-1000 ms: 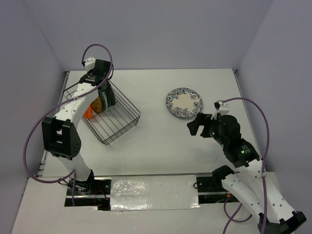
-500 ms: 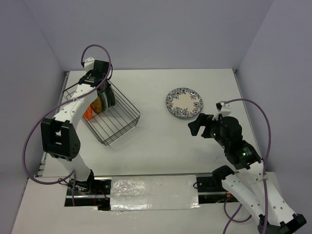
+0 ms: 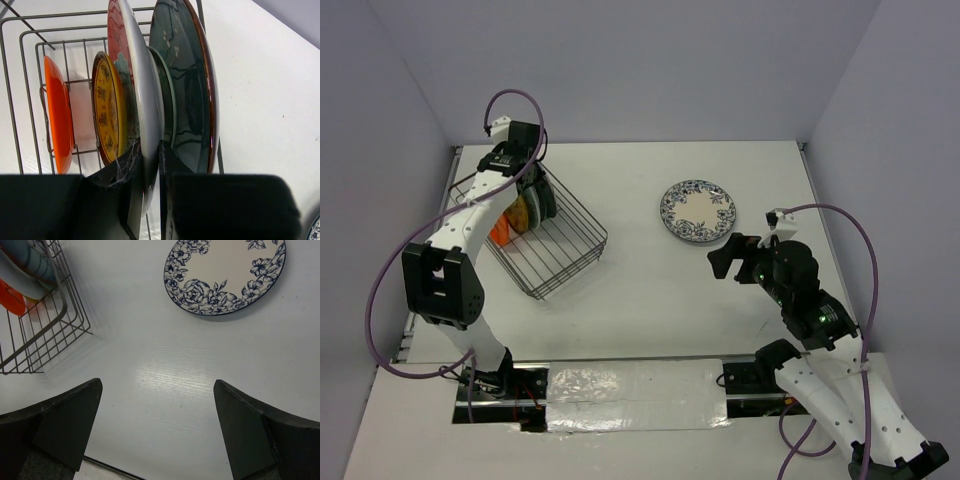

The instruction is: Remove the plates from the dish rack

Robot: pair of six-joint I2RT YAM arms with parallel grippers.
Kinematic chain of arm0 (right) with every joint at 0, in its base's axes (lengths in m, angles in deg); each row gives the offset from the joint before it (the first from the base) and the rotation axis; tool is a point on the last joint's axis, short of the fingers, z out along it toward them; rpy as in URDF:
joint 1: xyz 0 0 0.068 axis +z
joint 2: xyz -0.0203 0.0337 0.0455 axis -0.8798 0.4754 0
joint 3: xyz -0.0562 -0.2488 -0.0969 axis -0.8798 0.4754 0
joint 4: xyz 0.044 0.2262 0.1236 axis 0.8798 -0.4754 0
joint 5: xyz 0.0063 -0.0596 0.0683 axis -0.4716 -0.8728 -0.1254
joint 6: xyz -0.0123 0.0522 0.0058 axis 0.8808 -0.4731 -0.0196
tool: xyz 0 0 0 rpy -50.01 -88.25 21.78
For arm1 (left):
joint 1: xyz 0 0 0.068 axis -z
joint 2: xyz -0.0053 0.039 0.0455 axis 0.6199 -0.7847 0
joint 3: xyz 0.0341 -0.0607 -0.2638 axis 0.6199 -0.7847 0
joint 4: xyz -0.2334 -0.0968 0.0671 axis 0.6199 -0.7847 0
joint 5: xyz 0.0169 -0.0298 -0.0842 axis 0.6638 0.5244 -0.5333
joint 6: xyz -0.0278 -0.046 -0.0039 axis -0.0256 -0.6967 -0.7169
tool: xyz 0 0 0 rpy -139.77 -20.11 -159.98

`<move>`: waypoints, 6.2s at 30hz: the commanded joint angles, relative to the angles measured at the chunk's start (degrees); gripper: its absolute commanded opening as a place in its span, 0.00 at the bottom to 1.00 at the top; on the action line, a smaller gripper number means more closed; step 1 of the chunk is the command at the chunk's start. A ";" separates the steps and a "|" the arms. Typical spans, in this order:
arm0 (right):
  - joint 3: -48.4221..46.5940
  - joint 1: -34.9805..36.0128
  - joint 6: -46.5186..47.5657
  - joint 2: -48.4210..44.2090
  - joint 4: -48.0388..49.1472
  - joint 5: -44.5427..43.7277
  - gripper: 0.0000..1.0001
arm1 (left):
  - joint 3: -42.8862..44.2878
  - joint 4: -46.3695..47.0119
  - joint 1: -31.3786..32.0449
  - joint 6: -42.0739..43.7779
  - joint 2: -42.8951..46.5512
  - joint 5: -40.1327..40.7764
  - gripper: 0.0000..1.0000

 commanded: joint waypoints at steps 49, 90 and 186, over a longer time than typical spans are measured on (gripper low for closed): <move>-2.01 0.27 1.31 -0.59 -2.59 -2.68 1.00 | -2.62 16.55 -0.83 4.58 16.83 0.87 0.00; -10.17 1.93 1.76 7.22 4.94 3.54 1.00 | 2.73 14.02 -1.10 -1.29 27.90 -9.93 0.00; -13.68 -34.18 -29.97 59.07 61.46 45.47 0.04 | -35.65 4.33 32.65 26.64 60.15 -20.31 1.00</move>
